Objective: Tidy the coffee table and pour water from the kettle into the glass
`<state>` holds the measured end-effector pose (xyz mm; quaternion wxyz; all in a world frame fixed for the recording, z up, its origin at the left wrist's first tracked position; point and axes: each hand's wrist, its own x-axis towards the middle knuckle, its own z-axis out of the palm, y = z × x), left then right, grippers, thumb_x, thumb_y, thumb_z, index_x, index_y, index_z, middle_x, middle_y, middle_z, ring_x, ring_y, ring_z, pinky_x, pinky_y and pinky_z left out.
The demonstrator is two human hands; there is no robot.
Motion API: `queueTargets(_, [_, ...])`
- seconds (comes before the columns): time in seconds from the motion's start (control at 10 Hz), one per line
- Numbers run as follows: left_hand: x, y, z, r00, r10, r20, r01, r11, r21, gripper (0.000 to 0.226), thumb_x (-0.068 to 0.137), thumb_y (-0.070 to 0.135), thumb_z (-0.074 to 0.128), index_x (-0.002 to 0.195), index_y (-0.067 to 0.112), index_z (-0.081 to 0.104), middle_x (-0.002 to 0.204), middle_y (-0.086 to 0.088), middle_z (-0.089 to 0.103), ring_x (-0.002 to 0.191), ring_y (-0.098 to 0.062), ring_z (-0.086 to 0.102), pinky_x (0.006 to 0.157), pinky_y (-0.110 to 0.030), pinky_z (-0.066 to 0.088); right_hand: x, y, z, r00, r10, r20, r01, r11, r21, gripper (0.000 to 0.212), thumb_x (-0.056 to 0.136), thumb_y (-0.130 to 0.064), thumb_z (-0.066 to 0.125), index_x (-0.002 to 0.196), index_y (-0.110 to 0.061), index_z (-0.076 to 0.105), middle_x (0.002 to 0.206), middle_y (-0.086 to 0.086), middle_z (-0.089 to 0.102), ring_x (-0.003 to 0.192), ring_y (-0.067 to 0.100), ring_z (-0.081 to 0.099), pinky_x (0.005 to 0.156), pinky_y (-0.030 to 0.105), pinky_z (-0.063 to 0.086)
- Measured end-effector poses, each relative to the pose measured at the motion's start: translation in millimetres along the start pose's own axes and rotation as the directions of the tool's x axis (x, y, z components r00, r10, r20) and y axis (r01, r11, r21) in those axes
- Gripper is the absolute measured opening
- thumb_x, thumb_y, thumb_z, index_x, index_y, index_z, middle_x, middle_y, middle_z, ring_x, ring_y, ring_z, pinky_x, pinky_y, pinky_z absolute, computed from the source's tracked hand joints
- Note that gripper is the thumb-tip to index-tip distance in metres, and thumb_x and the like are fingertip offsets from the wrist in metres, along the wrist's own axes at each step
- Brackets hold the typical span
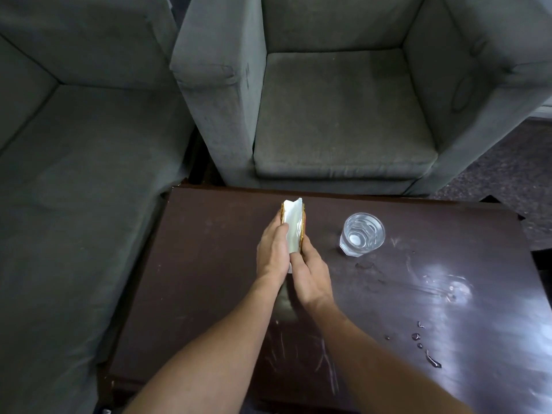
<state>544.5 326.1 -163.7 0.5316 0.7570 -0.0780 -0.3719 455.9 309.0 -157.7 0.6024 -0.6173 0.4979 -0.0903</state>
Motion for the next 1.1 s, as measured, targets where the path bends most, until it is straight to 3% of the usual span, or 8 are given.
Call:
queueTargets(0.2, [-1, 0, 1, 1.0, 0.011, 0.023, -0.012, 0.999, 0.043, 0.064, 0.083, 0.044, 0.042, 0.145, 0.037, 0.055, 0.149, 0.011, 0.056, 0.136, -0.01, 0.052, 0.119, -0.039, 0.038, 0, 3, -3, 0.999, 0.0, -0.037, 0.001, 1.0, 0.003, 0.067, 0.084, -0.038, 0.044, 0.15, -0.038, 0.049, 0.136, -0.013, 0.065, 0.125, 0.008, 0.059, 0.107, 0.03, 0.046])
queueTargets(0.5, [-5, 0, 0, 0.998, 0.051, 0.029, -0.054, 0.992, 0.11, 0.065, 0.083, 0.045, 0.04, 0.147, 0.038, 0.052, 0.15, 0.01, 0.055, 0.137, -0.012, 0.051, 0.119, -0.041, 0.038, 3, 6, -3, 0.999, -0.017, -0.041, 0.017, 1.0, 0.011, 0.072, 0.08, -0.038, 0.042, 0.152, -0.039, 0.048, 0.135, -0.015, 0.065, 0.122, 0.005, 0.057, 0.097, 0.017, 0.04])
queueTargets(0.6, [-6, 0, -2, 0.997, 0.066, 0.042, -0.072, 0.986, 0.15, 0.064, 0.09, 0.045, 0.04, 0.153, 0.037, 0.042, 0.158, 0.008, 0.045, 0.144, -0.013, 0.044, 0.122, -0.04, 0.032, 3, 7, -5, 0.999, -0.015, -0.05, 0.015, 1.0, -0.002, 0.065, 0.083, -0.037, 0.043, 0.148, -0.04, 0.05, 0.118, -0.026, 0.067, 0.111, 0.0, 0.061, 0.084, 0.004, 0.04])
queueTargets(0.7, [-7, -1, -5, 0.995, 0.096, -0.005, -0.092, 0.965, 0.246, 0.059, 0.103, 0.039, 0.037, 0.161, 0.031, 0.027, 0.168, 0.008, 0.028, 0.154, -0.011, 0.026, 0.126, -0.037, 0.021, -4, 0, -10, 0.996, -0.023, -0.09, 0.018, 0.999, -0.051, 0.068, 0.09, -0.036, 0.045, 0.157, -0.026, 0.039, 0.145, -0.009, 0.058, 0.136, 0.015, 0.053, 0.104, 0.02, 0.039])
queueTargets(0.8, [-19, 17, -9, 0.983, 0.184, 0.001, -0.173, 0.926, 0.336, 0.057, 0.107, 0.036, 0.034, 0.162, 0.028, 0.024, 0.17, 0.009, 0.021, 0.156, -0.006, 0.016, 0.128, -0.033, 0.014, -16, -19, -26, 0.988, -0.114, -0.103, 0.099, 0.985, -0.142, 0.063, 0.099, -0.028, 0.047, 0.16, -0.018, 0.034, 0.162, -0.001, 0.042, 0.151, 0.017, 0.035, 0.114, 0.022, 0.026])
queueTargets(0.9, [-37, 59, -8, 0.946, 0.314, 0.083, -0.316, 0.833, 0.454, 0.056, 0.108, 0.038, 0.032, 0.163, 0.028, 0.024, 0.17, 0.013, 0.018, 0.157, -0.002, 0.01, 0.128, -0.028, 0.011, -26, -53, -54, 0.967, -0.233, -0.103, 0.19, 0.929, -0.318, 0.06, 0.107, -0.025, 0.044, 0.164, -0.015, 0.027, 0.17, 0.0, 0.028, 0.157, 0.013, 0.023, 0.122, 0.023, 0.018])
queueTargets(1.0, [-55, 128, -5, 0.866, 0.468, 0.175, -0.484, 0.698, 0.528, 0.055, 0.109, 0.039, 0.031, 0.162, 0.023, 0.026, 0.17, 0.01, 0.02, 0.158, -0.004, 0.008, 0.128, -0.027, 0.01, -36, -106, -89, 0.923, -0.357, -0.147, 0.252, 0.846, -0.471, 0.057, 0.109, -0.023, 0.04, 0.164, -0.013, 0.027, 0.172, 0.001, 0.024, 0.158, 0.012, 0.02, 0.125, 0.026, 0.019])
queueTargets(1.1, [-85, 199, 5, 0.733, 0.625, 0.269, -0.648, 0.519, 0.558, 0.056, 0.11, 0.038, 0.03, 0.162, 0.018, 0.028, 0.171, 0.005, 0.019, 0.159, -0.008, 0.005, 0.129, -0.026, 0.005, -56, -167, -123, 0.845, -0.505, -0.176, 0.324, 0.746, -0.582, 0.058, 0.111, -0.03, 0.033, 0.165, -0.01, 0.022, 0.174, 0.002, 0.015, 0.16, 0.014, 0.01, 0.129, 0.032, 0.016])
